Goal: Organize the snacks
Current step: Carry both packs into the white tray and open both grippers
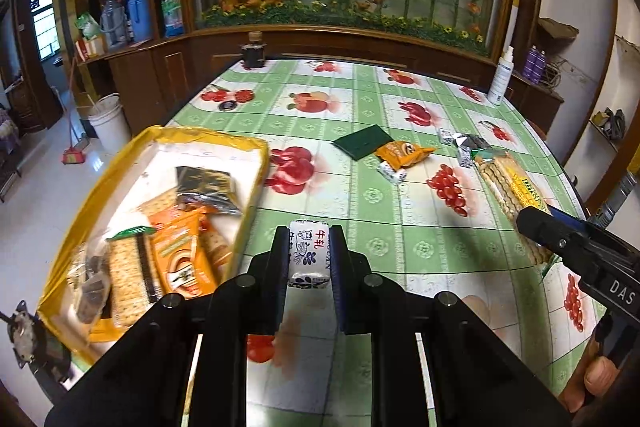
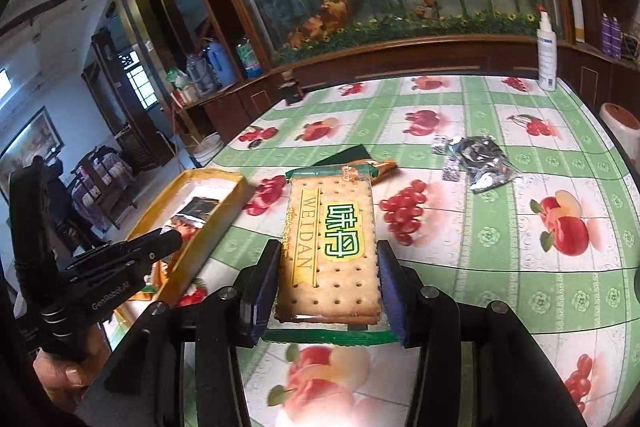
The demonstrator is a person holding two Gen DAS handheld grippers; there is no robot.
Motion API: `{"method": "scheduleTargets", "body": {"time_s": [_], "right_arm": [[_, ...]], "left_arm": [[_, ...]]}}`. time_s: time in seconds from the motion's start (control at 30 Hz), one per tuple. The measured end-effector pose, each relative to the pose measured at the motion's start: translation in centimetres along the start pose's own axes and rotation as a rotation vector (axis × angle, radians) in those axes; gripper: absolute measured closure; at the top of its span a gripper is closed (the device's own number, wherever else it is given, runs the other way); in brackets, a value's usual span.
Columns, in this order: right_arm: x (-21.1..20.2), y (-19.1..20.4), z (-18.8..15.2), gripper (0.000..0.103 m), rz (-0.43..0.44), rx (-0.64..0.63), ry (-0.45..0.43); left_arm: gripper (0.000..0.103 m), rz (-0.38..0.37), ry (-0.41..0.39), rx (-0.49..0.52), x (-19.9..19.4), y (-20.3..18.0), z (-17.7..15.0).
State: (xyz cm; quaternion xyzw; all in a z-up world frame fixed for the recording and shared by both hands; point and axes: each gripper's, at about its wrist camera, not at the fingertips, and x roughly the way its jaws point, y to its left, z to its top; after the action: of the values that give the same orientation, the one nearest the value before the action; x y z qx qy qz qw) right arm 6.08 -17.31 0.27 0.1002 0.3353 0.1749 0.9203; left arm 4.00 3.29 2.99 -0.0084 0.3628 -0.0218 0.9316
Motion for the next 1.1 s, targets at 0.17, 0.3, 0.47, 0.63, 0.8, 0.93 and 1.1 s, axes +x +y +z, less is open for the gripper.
{"method": "scheduleTargets", "body": {"time_s": [0.17,0.3,0.47,0.63,0.8,0.93,1.1], "right_arm": [[0.1,2.8,-0.2,0.055,0.041,-0.036,0.005],[0.3,4.8,-0.4,0.056,0.072,-0.069,0.013],[0.4,6.8,-0.6,0.056,0.100,-0.099,0.017],[0.9,8.4,-0.5,0.056,0.127,-0.124,0.027],[1.6,10.0,-0.6,0.056,0.154,-0.149,0.039],[2.5,11.2,-0.5,0.056,0.176,-0.167,0.049],[3.8,12.9,-0.2,0.056,0.200,-0.195,0.064]], "left_arm": [[0.087,0.039,-0.008,-0.035,-1.0,2.3,-0.6],[0.087,0.060,-0.014,-0.061,-1.6,3.9,-1.0],[0.087,0.080,-0.020,-0.083,-2.2,5.5,-1.5],[0.087,0.092,-0.017,-0.102,-2.4,6.7,-1.9],[0.087,0.103,-0.012,-0.120,-2.4,7.7,-2.1],[0.087,0.116,-0.006,-0.139,-2.3,8.8,-2.2],[0.087,0.133,0.009,-0.163,-1.8,10.4,-2.7]]}}
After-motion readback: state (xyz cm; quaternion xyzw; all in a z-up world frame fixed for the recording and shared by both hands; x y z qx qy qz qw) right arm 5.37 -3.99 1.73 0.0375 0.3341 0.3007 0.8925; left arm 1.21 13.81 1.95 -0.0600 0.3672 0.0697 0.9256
